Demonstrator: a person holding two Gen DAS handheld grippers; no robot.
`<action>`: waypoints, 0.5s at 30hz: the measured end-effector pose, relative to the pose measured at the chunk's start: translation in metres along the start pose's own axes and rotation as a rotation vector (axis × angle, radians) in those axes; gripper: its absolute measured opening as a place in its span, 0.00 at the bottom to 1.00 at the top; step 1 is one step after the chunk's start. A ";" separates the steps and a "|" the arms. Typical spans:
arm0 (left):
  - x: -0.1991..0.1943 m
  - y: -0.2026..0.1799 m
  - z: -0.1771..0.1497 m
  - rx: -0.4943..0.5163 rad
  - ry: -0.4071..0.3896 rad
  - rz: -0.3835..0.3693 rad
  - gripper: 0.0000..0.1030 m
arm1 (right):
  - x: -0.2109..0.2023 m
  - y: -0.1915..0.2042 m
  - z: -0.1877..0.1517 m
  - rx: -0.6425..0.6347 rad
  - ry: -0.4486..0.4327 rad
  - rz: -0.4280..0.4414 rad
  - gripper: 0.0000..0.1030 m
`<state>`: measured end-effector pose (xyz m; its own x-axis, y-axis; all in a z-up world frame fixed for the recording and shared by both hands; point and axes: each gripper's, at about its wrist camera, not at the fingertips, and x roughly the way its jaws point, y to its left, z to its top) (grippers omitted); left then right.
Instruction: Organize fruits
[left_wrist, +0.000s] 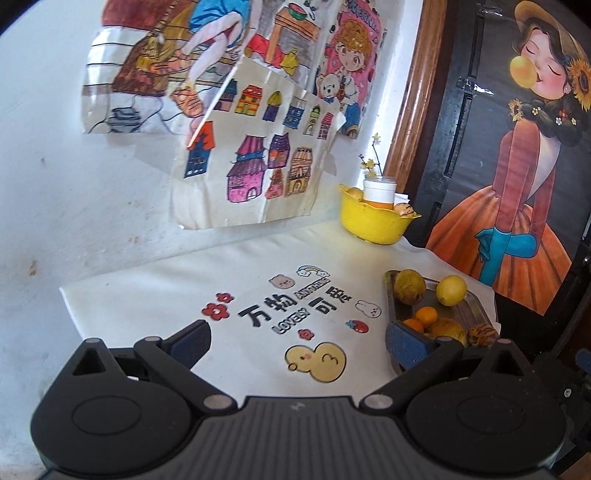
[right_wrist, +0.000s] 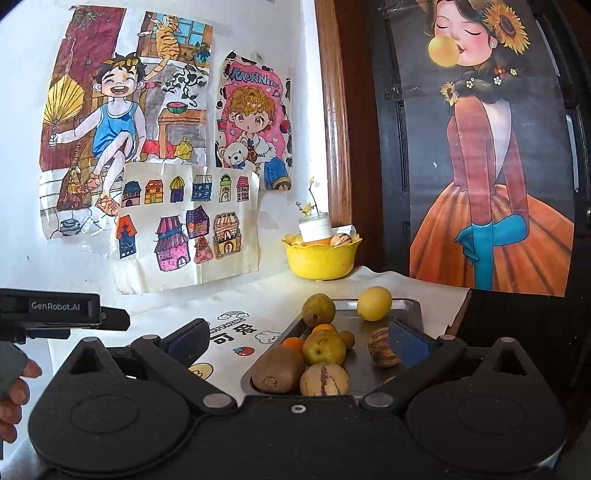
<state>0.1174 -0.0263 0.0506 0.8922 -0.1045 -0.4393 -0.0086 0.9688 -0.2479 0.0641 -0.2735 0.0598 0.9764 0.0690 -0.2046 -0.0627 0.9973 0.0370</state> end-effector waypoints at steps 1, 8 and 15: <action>-0.002 0.001 -0.002 0.001 -0.003 0.004 1.00 | -0.001 0.001 -0.001 0.000 -0.001 0.000 0.99; -0.013 0.007 -0.012 0.003 -0.018 0.028 1.00 | -0.005 0.004 -0.007 -0.006 -0.005 -0.007 0.99; -0.022 0.011 -0.024 0.035 -0.029 0.051 1.00 | -0.013 0.008 -0.015 -0.011 -0.028 -0.013 0.99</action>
<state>0.0868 -0.0190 0.0367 0.9037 -0.0485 -0.4254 -0.0394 0.9799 -0.1954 0.0478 -0.2664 0.0486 0.9826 0.0551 -0.1775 -0.0518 0.9984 0.0236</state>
